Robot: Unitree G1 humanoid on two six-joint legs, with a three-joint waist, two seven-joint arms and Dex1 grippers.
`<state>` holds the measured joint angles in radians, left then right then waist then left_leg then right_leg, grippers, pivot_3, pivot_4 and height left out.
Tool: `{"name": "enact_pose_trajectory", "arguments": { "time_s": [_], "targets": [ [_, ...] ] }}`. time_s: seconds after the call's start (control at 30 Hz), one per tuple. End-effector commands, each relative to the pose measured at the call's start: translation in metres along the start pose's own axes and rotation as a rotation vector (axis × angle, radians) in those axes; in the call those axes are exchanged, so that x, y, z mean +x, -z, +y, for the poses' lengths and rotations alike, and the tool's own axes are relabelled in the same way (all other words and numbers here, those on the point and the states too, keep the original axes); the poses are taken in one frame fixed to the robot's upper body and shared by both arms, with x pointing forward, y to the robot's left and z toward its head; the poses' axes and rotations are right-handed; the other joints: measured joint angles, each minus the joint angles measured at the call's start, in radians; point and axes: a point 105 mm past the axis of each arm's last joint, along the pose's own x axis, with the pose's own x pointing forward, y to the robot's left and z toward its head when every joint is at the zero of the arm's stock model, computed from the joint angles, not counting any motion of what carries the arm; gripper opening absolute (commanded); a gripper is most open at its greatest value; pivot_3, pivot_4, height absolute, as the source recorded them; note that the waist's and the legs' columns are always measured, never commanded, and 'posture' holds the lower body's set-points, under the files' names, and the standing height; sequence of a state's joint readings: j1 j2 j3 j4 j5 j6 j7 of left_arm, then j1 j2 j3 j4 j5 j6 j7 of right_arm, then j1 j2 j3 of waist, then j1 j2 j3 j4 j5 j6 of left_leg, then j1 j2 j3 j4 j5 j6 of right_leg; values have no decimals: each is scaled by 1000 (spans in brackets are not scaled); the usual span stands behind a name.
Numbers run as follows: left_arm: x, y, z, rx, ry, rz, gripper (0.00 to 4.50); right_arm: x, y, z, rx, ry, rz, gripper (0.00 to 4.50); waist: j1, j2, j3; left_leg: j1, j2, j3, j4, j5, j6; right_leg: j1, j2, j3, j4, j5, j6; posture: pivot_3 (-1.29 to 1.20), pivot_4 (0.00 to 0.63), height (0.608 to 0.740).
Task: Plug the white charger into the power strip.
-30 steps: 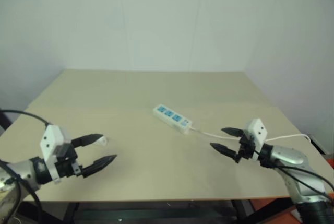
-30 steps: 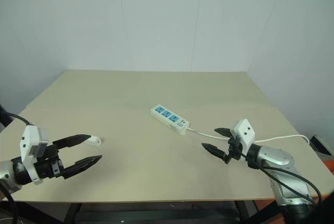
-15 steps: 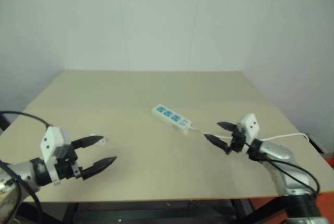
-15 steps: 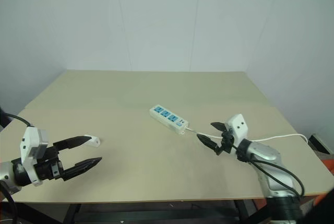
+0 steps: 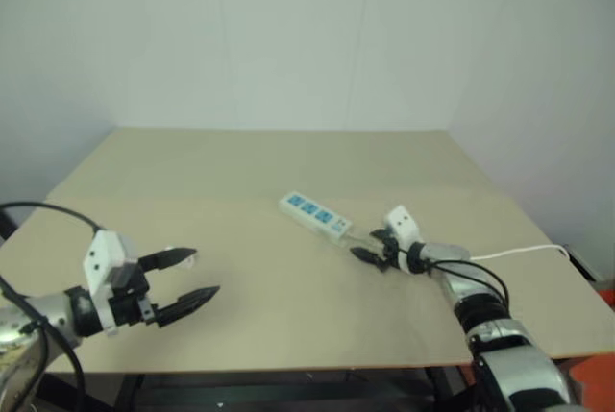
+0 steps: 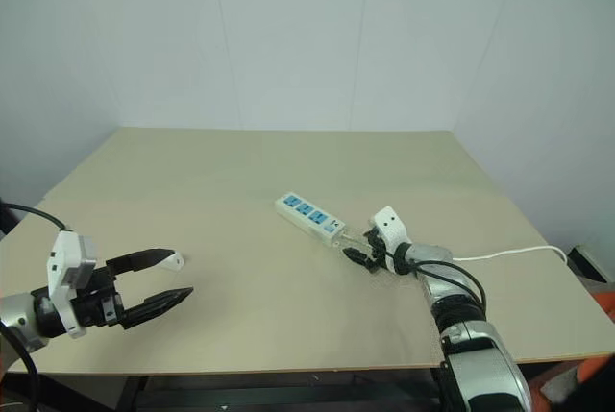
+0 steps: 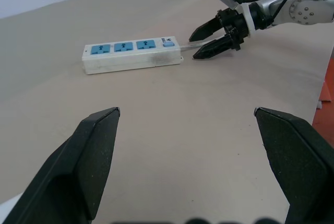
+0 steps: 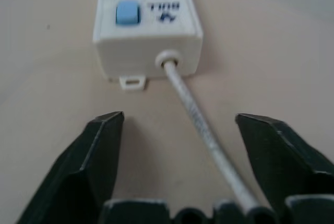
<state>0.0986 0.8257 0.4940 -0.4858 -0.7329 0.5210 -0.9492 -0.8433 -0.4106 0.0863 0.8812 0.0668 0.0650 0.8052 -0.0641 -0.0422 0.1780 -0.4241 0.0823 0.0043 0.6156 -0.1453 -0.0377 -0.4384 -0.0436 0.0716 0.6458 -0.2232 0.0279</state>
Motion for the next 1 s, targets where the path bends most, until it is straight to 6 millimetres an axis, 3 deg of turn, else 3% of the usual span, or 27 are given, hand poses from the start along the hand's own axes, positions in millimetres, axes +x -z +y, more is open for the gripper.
{"name": "enact_pose_trajectory", "arguments": {
  "time_s": [0.03,0.27,0.33,0.47,0.67,0.93,1.0],
  "targets": [
    [-3,-7,-1,46,-19,-22,4500,3,-6,-1,-37,-18,-2,2848,-5,0,0,0,0,0,0,0,0,0,0,0,0,0,0,0,150,740],
    [-4,-7,-1,46,-21,-22,4500,8,-7,1,-31,-43,-4,400,-9,0,0,1,0,0,0,0,0,0,0,0,0,0,0,0,150,740],
    [-4,-8,-1,47,-21,-24,4500,8,-9,2,-35,-50,-8,27,-9,0,0,1,0,0,0,0,0,0,0,0,0,0,0,0,150,740],
    [-3,-8,-1,47,-18,-26,4500,7,-11,5,-56,-73,-26,27,-9,0,0,1,0,0,0,0,0,0,0,0,0,0,0,0,150,740],
    [-2,-9,-2,44,-5,-29,4500,-10,-32,35,-139,-225,-164,27,-5,0,0,1,0,0,-2,0,0,0,1,0,1,-1,0,0,150,740],
    [0,-9,-1,41,10,-26,4500,-26,-25,65,-163,-281,-158,27,-7,0,0,2,0,0,-2,0,0,-1,1,0,2,0,0,0,150,740],
    [1,-10,-1,40,18,-26,4500,-26,-20,68,-139,-285,-150,706,-6,0,0,2,0,0,-2,0,0,-1,1,0,1,0,0,0,150,740]
  ]
}}
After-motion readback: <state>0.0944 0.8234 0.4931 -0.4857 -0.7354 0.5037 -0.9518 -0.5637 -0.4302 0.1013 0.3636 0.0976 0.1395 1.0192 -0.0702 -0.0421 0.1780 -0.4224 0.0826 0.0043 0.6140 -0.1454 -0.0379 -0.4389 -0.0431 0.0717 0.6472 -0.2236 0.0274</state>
